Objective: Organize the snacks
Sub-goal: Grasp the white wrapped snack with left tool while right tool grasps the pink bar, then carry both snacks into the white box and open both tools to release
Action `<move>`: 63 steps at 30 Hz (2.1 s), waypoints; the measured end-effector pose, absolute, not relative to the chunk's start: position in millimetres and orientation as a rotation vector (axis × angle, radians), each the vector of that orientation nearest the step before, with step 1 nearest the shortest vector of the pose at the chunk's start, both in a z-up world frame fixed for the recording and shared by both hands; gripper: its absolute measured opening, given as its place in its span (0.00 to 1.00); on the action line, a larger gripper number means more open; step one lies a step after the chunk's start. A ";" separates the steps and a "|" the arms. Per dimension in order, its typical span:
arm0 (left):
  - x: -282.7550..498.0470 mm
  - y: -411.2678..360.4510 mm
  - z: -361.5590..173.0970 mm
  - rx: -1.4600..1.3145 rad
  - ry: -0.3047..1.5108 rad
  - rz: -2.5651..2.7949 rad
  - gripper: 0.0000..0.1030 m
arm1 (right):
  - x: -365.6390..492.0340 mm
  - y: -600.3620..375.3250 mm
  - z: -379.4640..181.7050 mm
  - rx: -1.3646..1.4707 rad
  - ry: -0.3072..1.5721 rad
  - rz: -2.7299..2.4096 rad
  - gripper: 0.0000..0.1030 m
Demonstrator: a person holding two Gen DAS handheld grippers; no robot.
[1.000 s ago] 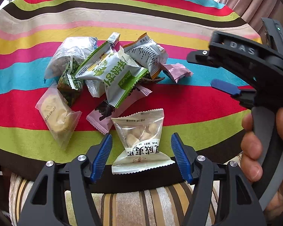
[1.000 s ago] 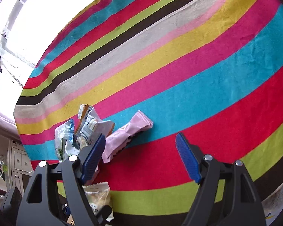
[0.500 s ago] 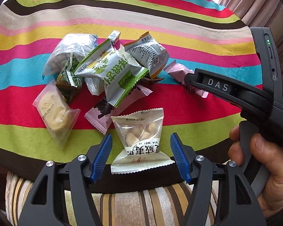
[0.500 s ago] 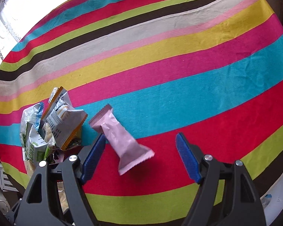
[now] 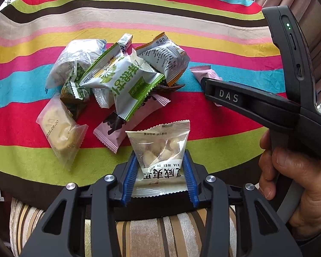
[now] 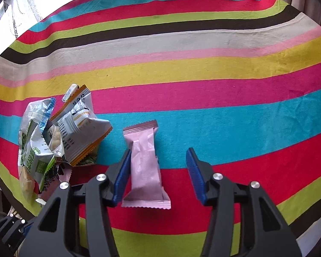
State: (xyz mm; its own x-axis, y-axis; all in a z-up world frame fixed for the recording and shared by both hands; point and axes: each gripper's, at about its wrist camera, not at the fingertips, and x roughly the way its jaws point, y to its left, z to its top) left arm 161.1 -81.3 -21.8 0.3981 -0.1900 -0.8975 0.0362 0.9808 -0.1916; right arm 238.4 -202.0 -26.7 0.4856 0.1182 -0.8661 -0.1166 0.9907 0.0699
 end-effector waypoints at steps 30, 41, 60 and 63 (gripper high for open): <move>145.5 -133.8 22.8 -0.075 1.052 -0.208 0.28 | 138.9 -320.2 12.1 0.242 0.961 0.166 0.20; 123.0 -213.9 28.2 -0.009 1.065 -0.375 0.28 | 72.6 -426.3 7.6 0.331 0.948 0.029 0.20; 89.9 -333.0 9.5 0.057 1.150 -0.645 0.29 | 7.8 -530.2 -16.3 0.439 0.942 -0.159 0.21; 88.9 -338.1 7.6 0.048 1.159 -0.676 0.30 | 4.8 -536.3 -16.9 0.451 0.940 -0.173 0.21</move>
State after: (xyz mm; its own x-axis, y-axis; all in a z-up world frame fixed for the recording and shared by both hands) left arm 88.9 -338.1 7.6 0.2274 -0.4663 -0.8549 0.5140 0.8031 -0.3013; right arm 4.8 -536.3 -16.9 0.5845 0.0505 -0.8098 0.3356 0.8937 0.2979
